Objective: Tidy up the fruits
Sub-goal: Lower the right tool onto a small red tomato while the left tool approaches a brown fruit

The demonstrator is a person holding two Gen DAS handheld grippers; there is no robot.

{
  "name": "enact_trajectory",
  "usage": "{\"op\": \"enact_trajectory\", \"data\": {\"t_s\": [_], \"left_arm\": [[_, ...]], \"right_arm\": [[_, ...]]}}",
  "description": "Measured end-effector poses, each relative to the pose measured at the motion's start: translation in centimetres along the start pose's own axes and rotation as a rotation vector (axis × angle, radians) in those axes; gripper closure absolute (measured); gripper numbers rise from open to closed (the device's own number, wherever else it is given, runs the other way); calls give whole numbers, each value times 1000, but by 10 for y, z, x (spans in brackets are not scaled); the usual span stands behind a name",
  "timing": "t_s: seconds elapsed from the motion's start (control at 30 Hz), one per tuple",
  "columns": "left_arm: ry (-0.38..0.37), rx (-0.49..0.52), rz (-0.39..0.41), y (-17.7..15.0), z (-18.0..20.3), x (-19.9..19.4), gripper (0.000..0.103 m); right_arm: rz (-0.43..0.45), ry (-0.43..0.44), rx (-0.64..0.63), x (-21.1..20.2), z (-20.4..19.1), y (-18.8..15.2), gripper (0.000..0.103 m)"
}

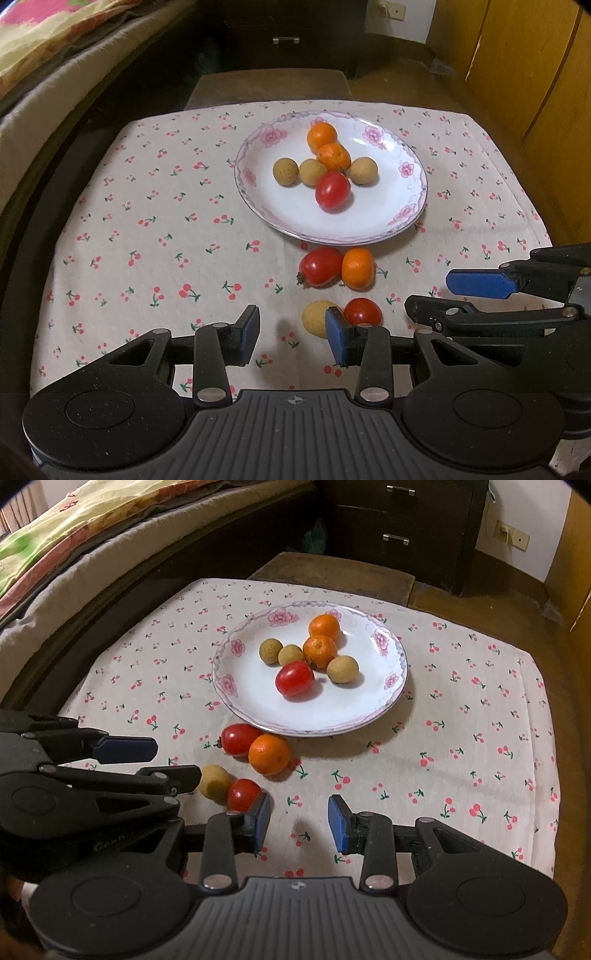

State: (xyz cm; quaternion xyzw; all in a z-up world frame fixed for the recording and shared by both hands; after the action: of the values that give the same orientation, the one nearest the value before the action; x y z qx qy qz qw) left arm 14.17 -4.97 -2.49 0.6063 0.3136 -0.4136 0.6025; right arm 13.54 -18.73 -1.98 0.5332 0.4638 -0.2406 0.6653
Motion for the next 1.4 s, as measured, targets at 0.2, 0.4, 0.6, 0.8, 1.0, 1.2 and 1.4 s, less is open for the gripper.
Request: {"op": "enact_trajectory", "data": {"t_s": [0.2, 0.4, 0.6, 0.8, 1.0, 1.2, 1.4], "left_arm": [[-7, 5, -10, -2, 1, 3, 55], [-27, -26, -30, -1, -4, 7, 54], [-54, -49, -35, 2, -2, 11, 46], [-69, -59, -30, 5, 4, 19, 45], [-66, -55, -16, 6, 4, 20, 44], [-74, -57, -29, 1, -2, 17, 47], [-65, -64, -42, -2, -9, 17, 48]], "right_arm": [[-8, 8, 1, 1, 1, -3, 68], [-15, 14, 7, 5, 2, -2, 67], [-20, 2, 37, 4, 14, -4, 61], [-31, -11, 71, 6, 26, -9, 60], [-30, -10, 84, 6, 30, -10, 59], [-20, -5, 92, 5, 30, -7, 59], [-9, 10, 77, 8, 21, -1, 58]]}}
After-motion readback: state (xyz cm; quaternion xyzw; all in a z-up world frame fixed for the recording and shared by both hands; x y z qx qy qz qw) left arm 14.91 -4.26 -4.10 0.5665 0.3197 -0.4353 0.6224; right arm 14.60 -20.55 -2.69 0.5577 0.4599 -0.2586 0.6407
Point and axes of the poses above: each gripper's, at about its wrist camera, not at the fingertips, and x roughly the way its jaws point, z to its right, y to its top, the point moved 2 cm from there along x, roughly the way its jaws point, and after that the axes turned 9 degrees about -x, right-handed, at the moved point
